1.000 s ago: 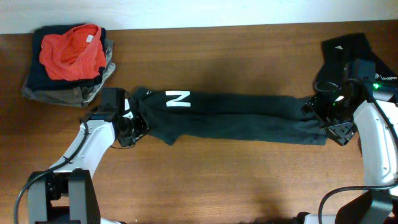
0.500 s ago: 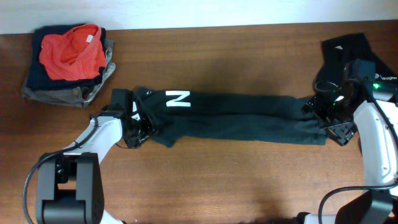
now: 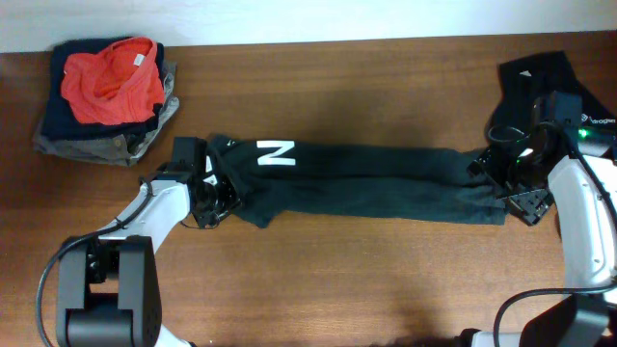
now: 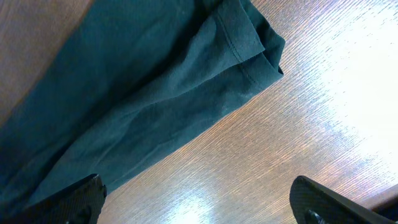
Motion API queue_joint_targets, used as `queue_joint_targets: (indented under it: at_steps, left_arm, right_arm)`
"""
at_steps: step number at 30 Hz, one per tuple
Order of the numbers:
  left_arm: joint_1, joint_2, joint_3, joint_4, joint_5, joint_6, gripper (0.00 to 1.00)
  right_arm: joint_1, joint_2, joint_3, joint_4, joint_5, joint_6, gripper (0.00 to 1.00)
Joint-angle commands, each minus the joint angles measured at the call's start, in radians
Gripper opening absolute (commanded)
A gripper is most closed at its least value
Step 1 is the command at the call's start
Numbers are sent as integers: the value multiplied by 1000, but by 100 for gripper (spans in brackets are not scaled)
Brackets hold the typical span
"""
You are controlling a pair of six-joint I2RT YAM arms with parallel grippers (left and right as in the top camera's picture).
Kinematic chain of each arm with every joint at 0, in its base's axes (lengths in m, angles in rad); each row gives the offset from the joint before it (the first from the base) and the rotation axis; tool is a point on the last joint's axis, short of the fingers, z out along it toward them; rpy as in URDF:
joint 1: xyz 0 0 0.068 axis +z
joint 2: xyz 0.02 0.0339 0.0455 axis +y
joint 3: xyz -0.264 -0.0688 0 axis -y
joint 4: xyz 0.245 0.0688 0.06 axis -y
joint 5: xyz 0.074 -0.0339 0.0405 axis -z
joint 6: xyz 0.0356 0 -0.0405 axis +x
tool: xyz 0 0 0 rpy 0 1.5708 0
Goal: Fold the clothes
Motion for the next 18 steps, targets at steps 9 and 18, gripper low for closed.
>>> queue_joint_targets:
  at_steps: [9,18]
  left_arm:
    - [-2,-135,-8,-23,7,0,31]
    - [-2,-149,-8,-21,7,0,9]
  right_arm:
    - [5,-4,-6,3,-5,1,99]
    - [5,-4,-6,2,-5,0,99]
